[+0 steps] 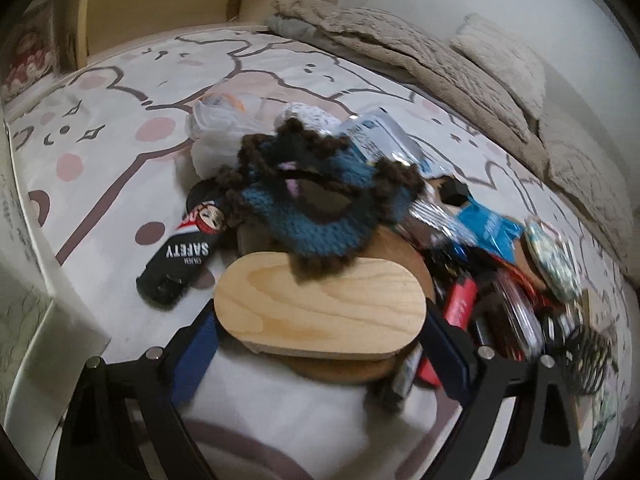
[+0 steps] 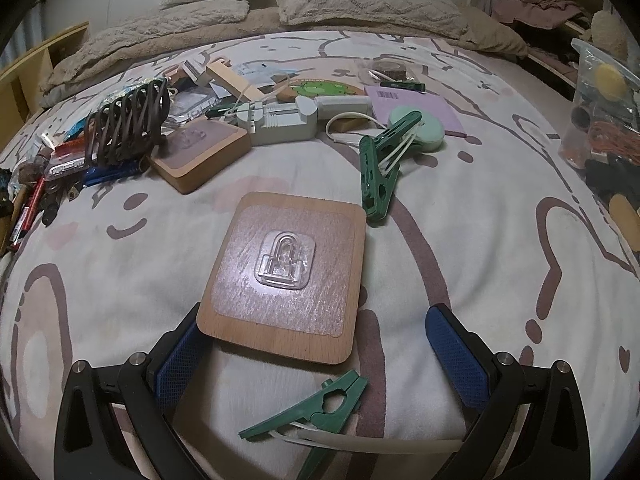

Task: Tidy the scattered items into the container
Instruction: 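Grasp the oval wooden board with the left tool while the right tool grasps the square wooden plate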

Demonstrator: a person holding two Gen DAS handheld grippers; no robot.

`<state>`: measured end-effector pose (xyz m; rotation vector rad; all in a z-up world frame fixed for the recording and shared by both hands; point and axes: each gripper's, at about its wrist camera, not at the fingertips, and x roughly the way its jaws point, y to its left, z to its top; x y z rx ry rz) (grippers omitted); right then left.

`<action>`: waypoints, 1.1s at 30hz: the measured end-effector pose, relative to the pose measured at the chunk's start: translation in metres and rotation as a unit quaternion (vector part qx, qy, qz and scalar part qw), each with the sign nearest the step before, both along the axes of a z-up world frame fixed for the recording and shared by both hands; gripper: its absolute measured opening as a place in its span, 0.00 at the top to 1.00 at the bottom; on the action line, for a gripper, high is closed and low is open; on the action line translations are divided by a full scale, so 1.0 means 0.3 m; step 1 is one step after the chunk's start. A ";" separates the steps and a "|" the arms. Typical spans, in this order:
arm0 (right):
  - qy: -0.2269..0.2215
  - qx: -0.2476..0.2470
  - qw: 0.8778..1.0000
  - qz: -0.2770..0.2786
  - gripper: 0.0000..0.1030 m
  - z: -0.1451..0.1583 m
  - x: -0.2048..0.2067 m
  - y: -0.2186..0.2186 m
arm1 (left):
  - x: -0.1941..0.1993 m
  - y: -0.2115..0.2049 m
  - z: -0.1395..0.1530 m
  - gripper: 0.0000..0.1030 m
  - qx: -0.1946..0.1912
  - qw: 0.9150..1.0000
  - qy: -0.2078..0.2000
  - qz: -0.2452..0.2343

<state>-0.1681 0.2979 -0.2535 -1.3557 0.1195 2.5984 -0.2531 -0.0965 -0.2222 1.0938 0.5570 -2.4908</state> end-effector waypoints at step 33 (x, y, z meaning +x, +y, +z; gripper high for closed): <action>0.003 0.004 1.000 0.001 0.00 0.005 0.004 -0.002 | 0.370 0.309 0.052 0.09 -0.077 0.974 0.004 -0.211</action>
